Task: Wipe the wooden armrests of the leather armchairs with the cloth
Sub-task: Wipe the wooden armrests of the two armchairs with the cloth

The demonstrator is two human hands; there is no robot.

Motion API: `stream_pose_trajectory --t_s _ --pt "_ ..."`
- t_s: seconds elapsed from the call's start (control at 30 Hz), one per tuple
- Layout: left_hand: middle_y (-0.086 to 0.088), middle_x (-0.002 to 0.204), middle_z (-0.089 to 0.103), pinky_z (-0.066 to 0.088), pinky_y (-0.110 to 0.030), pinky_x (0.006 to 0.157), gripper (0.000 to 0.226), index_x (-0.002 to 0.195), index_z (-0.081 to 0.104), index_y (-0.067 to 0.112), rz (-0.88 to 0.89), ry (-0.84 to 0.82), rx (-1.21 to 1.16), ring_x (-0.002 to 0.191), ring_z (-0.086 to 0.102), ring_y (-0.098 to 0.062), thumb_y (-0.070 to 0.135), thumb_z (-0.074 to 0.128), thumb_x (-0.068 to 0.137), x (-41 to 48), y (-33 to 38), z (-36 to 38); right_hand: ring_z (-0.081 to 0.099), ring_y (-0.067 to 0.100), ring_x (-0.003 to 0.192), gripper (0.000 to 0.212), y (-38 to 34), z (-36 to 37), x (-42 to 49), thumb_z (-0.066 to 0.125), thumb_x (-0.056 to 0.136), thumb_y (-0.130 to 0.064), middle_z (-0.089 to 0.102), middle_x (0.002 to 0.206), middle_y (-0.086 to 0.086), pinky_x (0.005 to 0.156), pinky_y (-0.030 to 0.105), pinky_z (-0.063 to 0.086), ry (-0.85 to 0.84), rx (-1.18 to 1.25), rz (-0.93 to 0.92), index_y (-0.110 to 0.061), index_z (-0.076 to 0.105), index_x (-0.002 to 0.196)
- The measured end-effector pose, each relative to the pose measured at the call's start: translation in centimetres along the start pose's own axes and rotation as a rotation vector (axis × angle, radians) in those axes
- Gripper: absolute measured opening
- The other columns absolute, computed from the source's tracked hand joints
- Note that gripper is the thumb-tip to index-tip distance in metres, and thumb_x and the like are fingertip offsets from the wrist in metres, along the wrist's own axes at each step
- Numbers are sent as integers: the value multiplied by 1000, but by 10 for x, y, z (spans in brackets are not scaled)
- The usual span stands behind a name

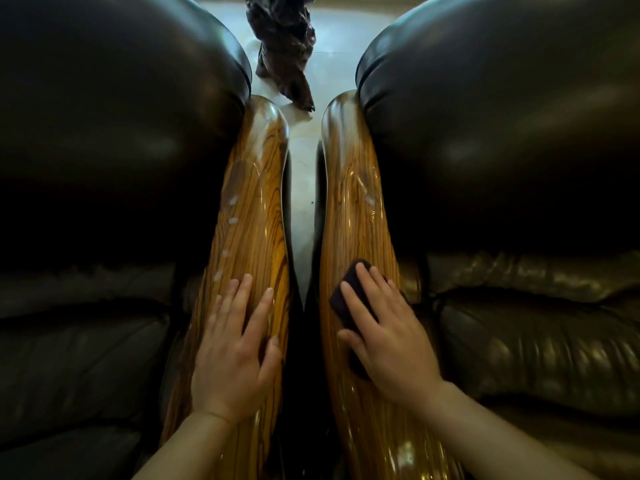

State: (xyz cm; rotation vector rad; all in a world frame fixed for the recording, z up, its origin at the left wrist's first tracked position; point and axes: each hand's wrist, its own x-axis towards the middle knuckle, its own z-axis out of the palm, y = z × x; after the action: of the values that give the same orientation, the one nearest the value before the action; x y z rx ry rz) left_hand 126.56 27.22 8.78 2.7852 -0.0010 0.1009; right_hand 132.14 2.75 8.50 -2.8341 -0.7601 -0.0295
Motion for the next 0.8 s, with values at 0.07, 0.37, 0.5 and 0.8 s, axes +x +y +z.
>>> stream_pose_trajectory --t_s 0.07,0.37,0.5,0.8 --pt "-4 166 13 14 -49 122 65 154 28 24 -8 4 -9 153 5 -20 40 39 92 1 0 0 2 20 156 62 9 -2 5 25 104 -57 8 169 1 123 45 18 13 22 50 -27 20 159" --pt "-5 165 15 8 -42 123 65 153 29 23 0 1 11 153 7 -20 38 40 91 0 0 0 6 26 155 50 -7 -6 76 32 105 -52 21 166 1 124 48 15 83 -4 38 -30 39 150" --pt "-4 166 13 5 -39 123 65 154 28 24 -6 -11 13 153 6 -20 39 40 92 1 -1 0 7 21 156 50 11 -2 31 35 106 -48 20 167 1 124 43 16 70 33 -110 -27 38 152" --pt "-4 165 14 2 -37 123 65 154 28 23 -9 -14 10 153 6 -20 38 40 92 1 -1 0 10 21 155 53 2 -11 90 41 103 -43 21 167 1 124 44 16 95 104 123 -27 35 153"
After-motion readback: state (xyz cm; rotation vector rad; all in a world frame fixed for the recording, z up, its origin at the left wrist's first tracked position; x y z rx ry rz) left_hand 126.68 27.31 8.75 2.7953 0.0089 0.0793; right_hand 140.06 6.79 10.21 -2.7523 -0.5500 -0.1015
